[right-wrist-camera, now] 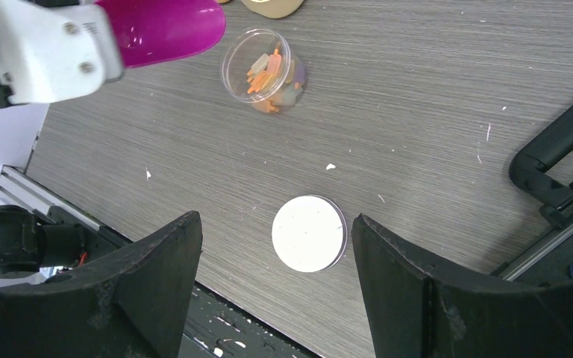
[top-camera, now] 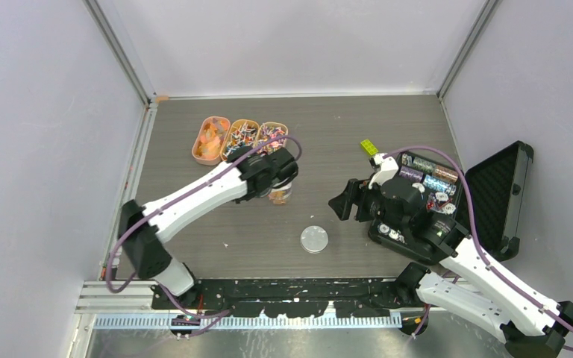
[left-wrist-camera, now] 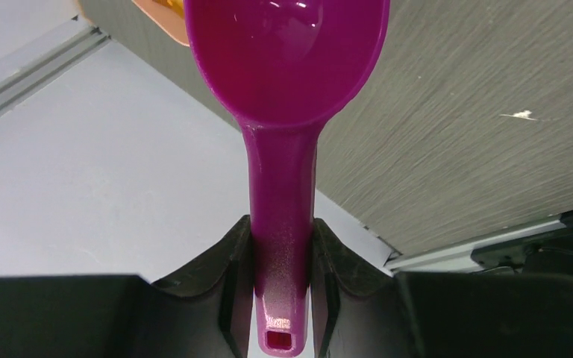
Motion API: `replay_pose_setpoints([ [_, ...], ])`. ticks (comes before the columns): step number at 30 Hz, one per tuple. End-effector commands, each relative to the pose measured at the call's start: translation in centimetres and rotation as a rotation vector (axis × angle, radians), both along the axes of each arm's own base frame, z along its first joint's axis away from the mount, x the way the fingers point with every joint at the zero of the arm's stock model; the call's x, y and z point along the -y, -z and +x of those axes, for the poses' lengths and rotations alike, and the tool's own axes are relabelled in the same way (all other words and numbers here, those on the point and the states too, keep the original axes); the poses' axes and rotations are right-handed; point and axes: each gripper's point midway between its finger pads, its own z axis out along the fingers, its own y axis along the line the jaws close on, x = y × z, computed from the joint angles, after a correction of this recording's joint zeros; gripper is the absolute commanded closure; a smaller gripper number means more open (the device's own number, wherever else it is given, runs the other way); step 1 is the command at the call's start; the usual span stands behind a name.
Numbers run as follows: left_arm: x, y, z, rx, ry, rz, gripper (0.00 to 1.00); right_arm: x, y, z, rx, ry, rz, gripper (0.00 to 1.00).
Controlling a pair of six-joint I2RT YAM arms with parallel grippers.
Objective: Pack the candies
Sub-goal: Place the fake candies in the packing bottle.
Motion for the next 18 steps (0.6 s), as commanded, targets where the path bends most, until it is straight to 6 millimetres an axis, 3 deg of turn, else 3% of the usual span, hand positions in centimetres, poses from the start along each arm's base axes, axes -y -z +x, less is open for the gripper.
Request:
replay_pose_setpoints([
  [1,1.0,-0.2,0.2,0.059,0.033,-0.247,1.0,-0.9,-1.7,0.3,0.039,-0.001,0.098,0.23],
  [9,3.7,-1.0,-2.0,0.012,0.042,-0.684,1.0,-3.3,-3.9,1.6,0.036,0.012,0.251,0.25],
  [15,4.6,-0.9,-4.2,-0.086,-0.002,-0.89,1.0,-6.2,-7.3,4.1,0.016,0.064,0.456,0.27],
  [18,4.9,-0.8,-5.2,-0.123,0.002,-0.962,1.0,-7.4,-7.5,6.0,-0.009,0.119,0.512,0.29],
])
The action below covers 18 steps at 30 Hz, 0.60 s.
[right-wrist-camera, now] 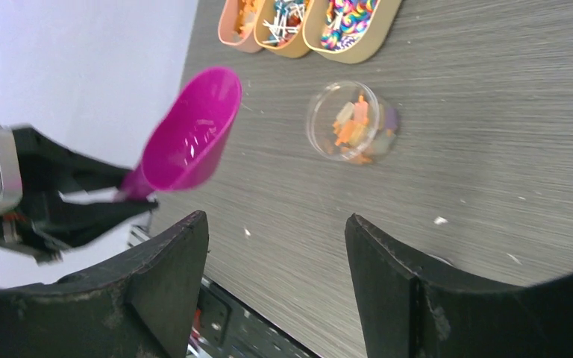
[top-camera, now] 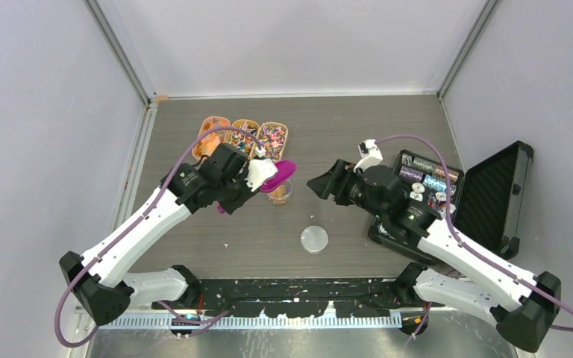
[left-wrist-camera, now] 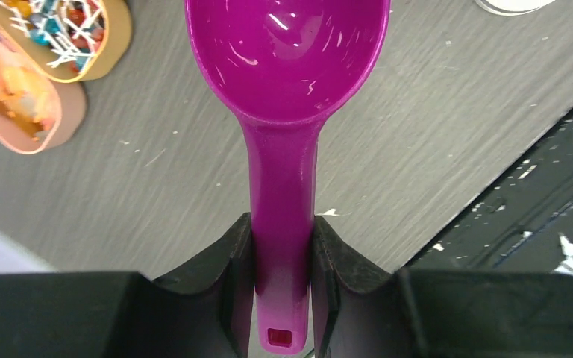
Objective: Pack the candies
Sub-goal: Place the fake candies in the packing bottle, then adjust the spatula.
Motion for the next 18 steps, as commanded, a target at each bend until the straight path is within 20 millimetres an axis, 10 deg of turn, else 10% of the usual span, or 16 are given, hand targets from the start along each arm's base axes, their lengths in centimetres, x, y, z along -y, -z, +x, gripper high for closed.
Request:
replay_pose_setpoints([
  [1,2.3,-0.9,-1.6,-0.044,0.04,-0.213,1.0,-2.4,-5.9,3.2,0.045,0.084,0.242,0.29],
  [6,1.7,-0.3,-2.8,-0.087,0.053,-0.205,1.0,-5.5,-6.2,5.3,0.003,0.049,0.308,0.32],
  [18,1.5,-2.9,-2.1,-0.062,0.0,-0.366,1.0,-8.1,1.6,7.1,-0.226,0.035,0.341,0.58],
])
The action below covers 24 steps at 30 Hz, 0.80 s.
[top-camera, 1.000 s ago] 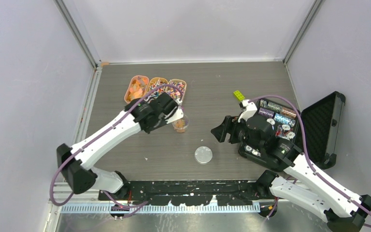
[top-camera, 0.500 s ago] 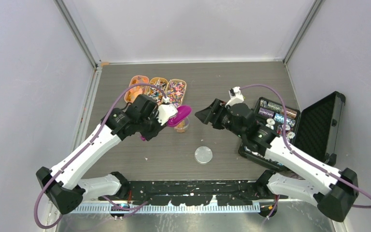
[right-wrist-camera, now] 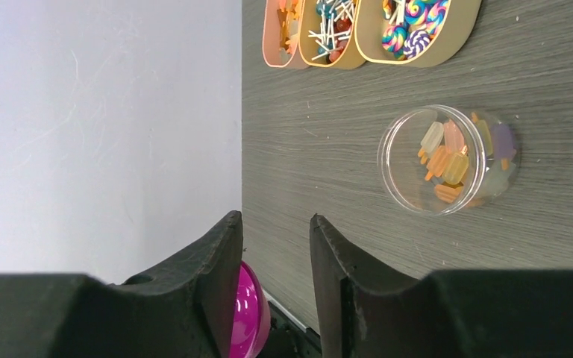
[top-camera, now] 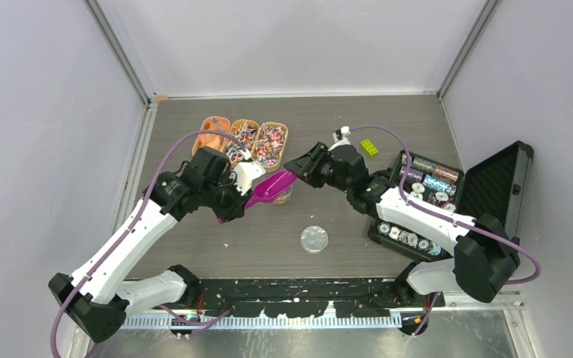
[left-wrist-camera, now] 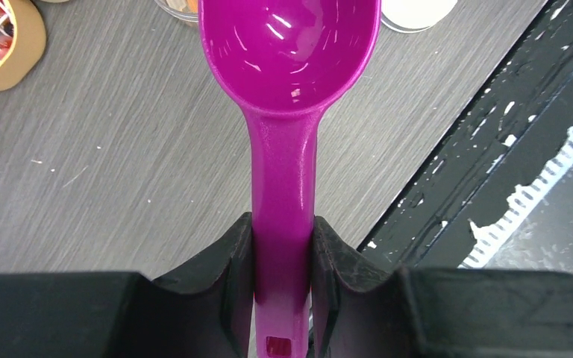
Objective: Pack the candies
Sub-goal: Adjust the spatula.
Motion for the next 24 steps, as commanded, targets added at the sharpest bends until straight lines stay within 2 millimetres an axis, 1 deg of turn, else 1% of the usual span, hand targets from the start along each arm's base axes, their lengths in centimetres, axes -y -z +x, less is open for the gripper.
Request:
replay_pose_setpoints([
  [1,0.8,-3.5,1.4,0.057,-0.05,-0.159,1.0,-0.4,0.2,0.0,-0.01,-0.003,0.069,0.58],
  [3,0.9,-4.5,1.9,0.06,-0.068,-0.214,1.0,-0.6,1.2,-0.2,-0.024,-0.016,0.062,0.6],
  [6,1.4,-5.3,2.4,0.056,-0.078,-0.278,1.0,-0.8,2.6,-0.4,-0.053,-0.031,0.053,0.61],
  [9,1.5,-5.6,3.1,0.065,-0.1,-0.297,1.0,-0.8,3.4,-0.6,-0.063,-0.035,0.054,0.61],
  [14,1.2,-6.2,4.4,0.105,-0.16,-0.307,1.0,-0.6,4.4,-0.8,-0.072,-0.04,0.03,0.62],
  [19,1.4,-6.9,4.8,0.126,-0.175,-0.334,1.0,-0.7,5.4,-1.2,-0.091,-0.056,0.029,0.62],
  [24,0.8,-7.1,5.5,0.154,-0.212,-0.315,1.0,-0.6,5.5,-1.2,-0.091,-0.049,0.032,0.62],
])
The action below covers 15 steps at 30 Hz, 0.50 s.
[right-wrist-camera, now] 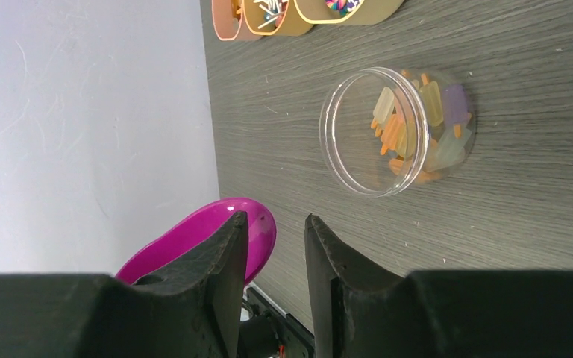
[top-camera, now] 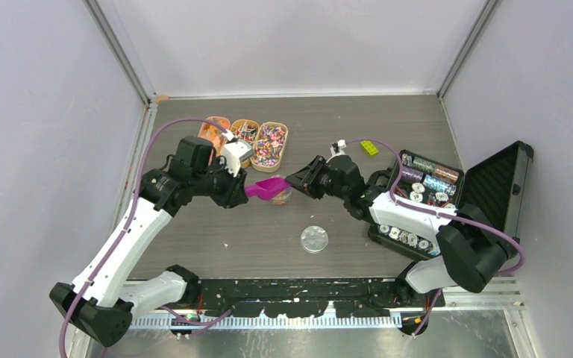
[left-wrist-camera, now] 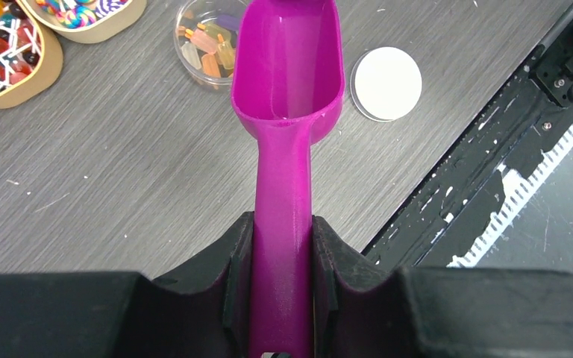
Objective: Pack the candies
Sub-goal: Adjust the spatula.
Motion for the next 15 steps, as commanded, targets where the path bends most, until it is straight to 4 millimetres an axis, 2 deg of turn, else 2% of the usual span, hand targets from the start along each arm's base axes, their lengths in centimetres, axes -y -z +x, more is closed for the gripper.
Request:
replay_pose_setpoints([
  [1,-0.3,-4.5,3.1,0.187,-0.091,-0.053,1.0,-0.5,-0.7,-0.3,0.023,-0.026,0.026,0.62],
  [8,-2.8,-4.9,4.0,0.223,-0.211,0.021,1.0,0.0,-2.0,-0.5,0.064,-0.021,0.024,0.61],
  [11,-4.3,-4.4,4.5,0.204,-0.268,0.079,1.0,0.9,-3.0,-0.8,0.107,-0.016,-0.016,0.52],
  [15,-6.7,-3.2,5.2,0.148,-0.344,0.189,1.0,2.8,-4.8,-1.4,0.177,0.0,-0.068,0.34],
])
